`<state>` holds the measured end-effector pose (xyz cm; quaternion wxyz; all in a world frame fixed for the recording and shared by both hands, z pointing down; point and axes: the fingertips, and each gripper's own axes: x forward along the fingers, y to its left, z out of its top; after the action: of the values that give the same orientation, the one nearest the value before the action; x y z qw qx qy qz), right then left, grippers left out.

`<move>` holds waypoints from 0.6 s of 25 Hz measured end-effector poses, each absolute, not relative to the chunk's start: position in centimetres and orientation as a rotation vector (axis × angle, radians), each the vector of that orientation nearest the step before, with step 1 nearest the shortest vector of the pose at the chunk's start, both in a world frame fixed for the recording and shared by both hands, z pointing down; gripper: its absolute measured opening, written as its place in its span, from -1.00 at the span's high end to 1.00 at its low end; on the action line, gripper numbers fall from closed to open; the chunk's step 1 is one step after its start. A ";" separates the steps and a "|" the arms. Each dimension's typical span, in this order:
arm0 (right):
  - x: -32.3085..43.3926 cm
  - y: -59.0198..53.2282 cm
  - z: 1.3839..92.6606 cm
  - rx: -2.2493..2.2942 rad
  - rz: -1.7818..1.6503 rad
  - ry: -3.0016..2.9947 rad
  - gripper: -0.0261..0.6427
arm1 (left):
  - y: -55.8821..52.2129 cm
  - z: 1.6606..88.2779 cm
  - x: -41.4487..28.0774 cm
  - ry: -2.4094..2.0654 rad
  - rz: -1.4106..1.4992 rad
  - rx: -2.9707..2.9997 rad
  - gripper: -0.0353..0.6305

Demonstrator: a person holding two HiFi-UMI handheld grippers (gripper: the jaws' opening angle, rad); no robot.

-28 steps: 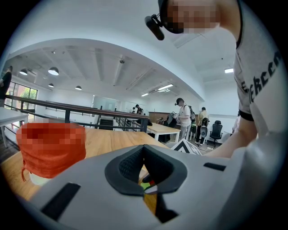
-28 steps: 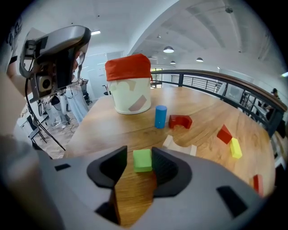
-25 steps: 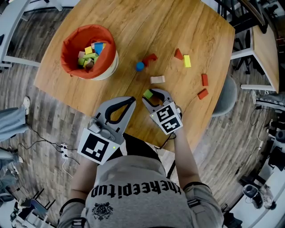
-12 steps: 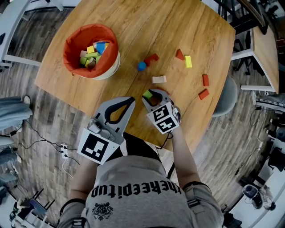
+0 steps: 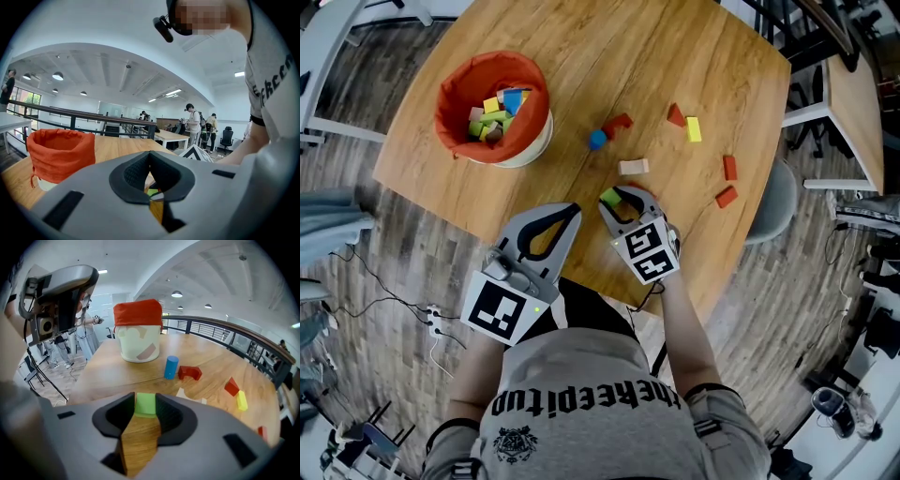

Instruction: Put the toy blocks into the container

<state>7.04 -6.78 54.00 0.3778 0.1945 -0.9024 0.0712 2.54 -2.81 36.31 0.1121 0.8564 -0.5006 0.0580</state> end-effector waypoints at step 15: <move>6.9 -6.3 45.8 0.644 0.248 -2.527 0.49 | -2.0 34.5 3.5 -1.439 0.161 2.591 0.86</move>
<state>6.89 -6.34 45.79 0.2582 0.2375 -0.9319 0.0915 3.47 -2.02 34.51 0.0864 0.8697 -0.4829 0.0541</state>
